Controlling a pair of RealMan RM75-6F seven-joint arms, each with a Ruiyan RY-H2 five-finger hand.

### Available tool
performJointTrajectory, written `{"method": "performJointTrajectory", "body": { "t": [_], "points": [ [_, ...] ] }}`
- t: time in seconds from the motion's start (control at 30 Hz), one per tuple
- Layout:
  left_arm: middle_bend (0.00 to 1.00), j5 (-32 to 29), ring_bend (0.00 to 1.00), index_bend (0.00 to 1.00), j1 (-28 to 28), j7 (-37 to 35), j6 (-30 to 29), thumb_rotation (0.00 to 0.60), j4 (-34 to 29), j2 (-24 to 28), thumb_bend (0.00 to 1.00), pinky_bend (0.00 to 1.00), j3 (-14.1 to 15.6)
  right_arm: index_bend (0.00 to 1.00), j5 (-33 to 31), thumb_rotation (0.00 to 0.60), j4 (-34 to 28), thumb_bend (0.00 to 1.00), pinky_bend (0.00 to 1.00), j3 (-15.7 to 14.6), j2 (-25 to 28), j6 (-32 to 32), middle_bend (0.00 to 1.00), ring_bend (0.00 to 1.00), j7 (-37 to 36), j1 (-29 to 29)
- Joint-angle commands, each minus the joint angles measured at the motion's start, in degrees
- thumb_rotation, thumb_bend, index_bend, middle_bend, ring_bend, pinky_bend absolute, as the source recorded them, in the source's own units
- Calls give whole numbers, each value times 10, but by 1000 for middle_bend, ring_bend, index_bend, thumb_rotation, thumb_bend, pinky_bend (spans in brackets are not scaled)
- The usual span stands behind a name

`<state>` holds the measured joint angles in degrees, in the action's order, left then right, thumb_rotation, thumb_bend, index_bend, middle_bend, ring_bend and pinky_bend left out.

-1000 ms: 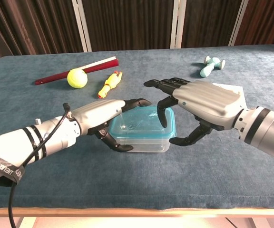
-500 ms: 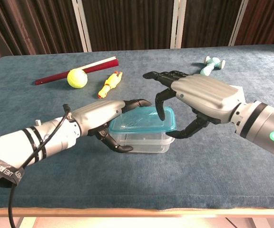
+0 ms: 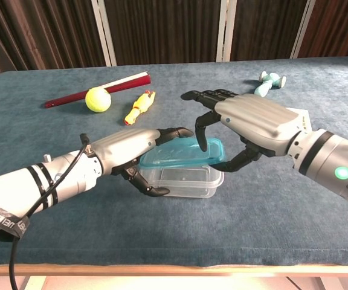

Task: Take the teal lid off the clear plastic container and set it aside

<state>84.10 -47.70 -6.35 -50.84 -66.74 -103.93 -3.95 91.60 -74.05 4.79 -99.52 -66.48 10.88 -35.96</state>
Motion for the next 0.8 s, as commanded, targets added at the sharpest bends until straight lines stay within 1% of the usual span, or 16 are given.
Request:
{"method": "performJointTrajectory", "body": {
  "t": [0.03,0.13,0.2,0.27,0.3,0.37,0.4,0.43,0.47,0.5,0.53,0.6,0.63,0.7,0.8],
  "points": [
    [503,1,368,16,1,0,-3,600,0,0,327,466,-1,731,3,600,12,739,0,2,-13,-9,173,0,-4,-2],
    [503,2,367,16,2,-2,-6,600,0,1,329,466,-1,745,8,600,18,828,0,0,-21,-15,185,0,-3,-2],
    [502,2,367,16,3,-4,-8,600,-1,2,329,465,-1,756,11,600,18,862,0,0,-22,-20,190,0,-3,-2],
    [500,3,367,15,4,-6,-9,600,-2,3,328,455,-1,769,13,600,17,869,0,-1,-21,-24,195,0,-4,-1],
    [494,4,363,15,4,-9,-11,600,-3,4,327,431,-1,775,15,600,15,872,0,-1,-21,-28,198,0,-6,-1],
    [469,8,327,15,5,-15,-14,600,-4,5,327,346,1,779,21,600,14,871,0,-2,-18,-38,205,0,-11,1],
    [432,12,282,14,6,-19,-18,600,-3,6,328,265,2,780,25,600,13,871,0,-4,-15,-42,208,0,-12,2],
    [402,16,257,12,7,-25,-22,600,-3,6,328,220,4,781,25,600,11,871,0,-4,-13,-43,209,0,-14,2],
    [347,19,215,7,7,-31,-24,600,-2,6,328,165,5,782,25,600,8,871,0,-4,-10,-44,210,0,-17,3],
    [266,22,134,2,6,-34,-24,600,1,6,327,115,7,783,27,600,8,871,0,-2,-8,-49,210,0,-18,3],
    [193,25,66,0,5,-35,-24,600,2,7,327,85,8,785,29,600,10,871,0,-1,-8,-53,211,0,-15,3],
    [86,30,0,0,5,-47,-29,600,1,7,326,51,8,789,32,600,13,871,0,2,-7,-61,213,0,-13,4],
    [49,35,0,0,5,-51,-35,600,2,6,325,34,8,790,32,600,13,871,0,3,-7,-63,214,0,-15,4],
    [10,47,0,0,6,-62,-53,600,9,3,323,8,9,790,33,600,16,871,0,7,-8,-69,214,0,-19,3],
    [0,57,0,0,8,-69,-72,600,15,0,317,0,8,791,37,600,26,871,0,14,-13,-83,215,0,-30,1]
  ]
}}
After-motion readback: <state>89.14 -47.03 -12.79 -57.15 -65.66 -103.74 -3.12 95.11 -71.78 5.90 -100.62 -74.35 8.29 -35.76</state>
